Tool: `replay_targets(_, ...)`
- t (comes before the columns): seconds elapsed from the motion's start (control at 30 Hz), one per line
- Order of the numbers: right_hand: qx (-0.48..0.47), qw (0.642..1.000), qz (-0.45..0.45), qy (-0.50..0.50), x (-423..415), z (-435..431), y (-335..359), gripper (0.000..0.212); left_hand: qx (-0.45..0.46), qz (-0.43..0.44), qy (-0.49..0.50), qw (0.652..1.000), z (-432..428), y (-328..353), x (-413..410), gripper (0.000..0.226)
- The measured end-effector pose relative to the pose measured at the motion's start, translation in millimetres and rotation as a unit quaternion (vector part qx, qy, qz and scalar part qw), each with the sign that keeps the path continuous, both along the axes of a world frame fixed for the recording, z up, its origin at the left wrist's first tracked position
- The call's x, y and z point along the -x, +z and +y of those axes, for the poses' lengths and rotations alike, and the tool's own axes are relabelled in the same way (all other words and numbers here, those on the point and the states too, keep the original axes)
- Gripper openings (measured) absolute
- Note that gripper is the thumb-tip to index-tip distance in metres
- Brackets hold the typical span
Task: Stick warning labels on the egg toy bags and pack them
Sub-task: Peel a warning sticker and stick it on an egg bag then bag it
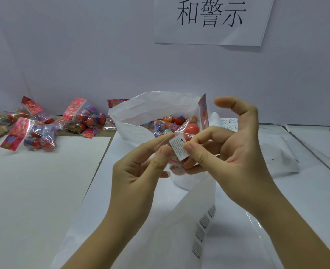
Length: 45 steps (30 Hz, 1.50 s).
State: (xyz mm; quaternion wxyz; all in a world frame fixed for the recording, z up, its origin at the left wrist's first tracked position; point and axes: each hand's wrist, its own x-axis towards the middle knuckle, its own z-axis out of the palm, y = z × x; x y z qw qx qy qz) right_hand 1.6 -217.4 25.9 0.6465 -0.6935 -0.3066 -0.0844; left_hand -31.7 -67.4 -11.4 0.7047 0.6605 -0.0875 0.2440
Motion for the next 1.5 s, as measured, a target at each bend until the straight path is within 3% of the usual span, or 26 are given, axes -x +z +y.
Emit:
replay_targets(0.63,0.059,0.996,-0.066,-0.019,-4.1,-4.5,-2.4,0.069,-0.01,0.005,-0.006,1.0,0.7,-2.3,-1.4,0.024)
replay_targets(1.5,0.055,0.995,-0.074,-0.047,-2.2,-1.0,-4.6,0.072,-0.016,-0.005,-0.011,1.0,-0.8,-3.2,-1.6,0.018)
